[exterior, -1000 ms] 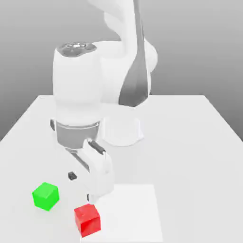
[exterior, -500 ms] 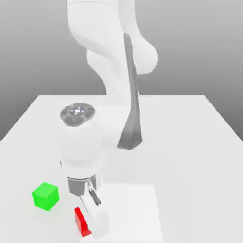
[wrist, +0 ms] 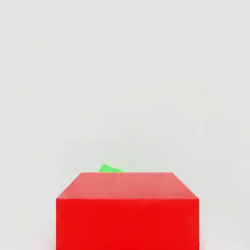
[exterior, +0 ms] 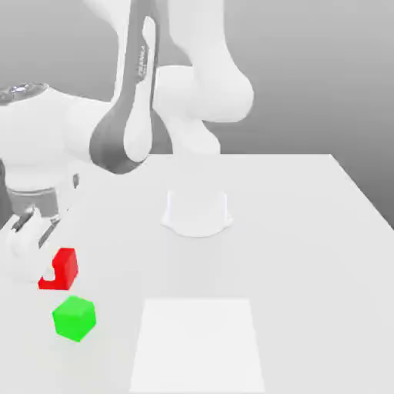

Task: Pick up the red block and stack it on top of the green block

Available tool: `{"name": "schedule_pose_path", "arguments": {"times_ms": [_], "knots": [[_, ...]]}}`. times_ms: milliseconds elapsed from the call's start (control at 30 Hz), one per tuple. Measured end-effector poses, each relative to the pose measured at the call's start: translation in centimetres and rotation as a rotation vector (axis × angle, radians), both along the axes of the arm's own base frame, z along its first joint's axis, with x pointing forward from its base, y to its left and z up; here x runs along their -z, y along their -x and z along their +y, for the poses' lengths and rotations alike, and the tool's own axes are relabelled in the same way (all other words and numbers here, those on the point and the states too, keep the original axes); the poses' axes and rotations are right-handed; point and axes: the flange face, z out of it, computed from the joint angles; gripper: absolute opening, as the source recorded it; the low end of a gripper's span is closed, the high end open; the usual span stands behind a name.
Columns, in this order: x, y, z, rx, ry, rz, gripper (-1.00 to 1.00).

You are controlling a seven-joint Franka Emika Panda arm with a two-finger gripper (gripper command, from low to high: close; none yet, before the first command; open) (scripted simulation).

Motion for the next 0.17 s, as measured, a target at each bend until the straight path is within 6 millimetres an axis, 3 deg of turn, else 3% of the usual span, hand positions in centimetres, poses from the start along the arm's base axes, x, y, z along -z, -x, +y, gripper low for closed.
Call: {"name": "schedule_pose_path", "arguments": {"times_ms": [33,67,167], "knots": [[1.15,0.00,0.11,-0.002,0.000,0.000,-1.00],[1.91,0.03,0.18,-0.003,0.000,0.000,1.00],[1.91,0.03,0.18,-0.003,0.000,0.000,1.00]]}}
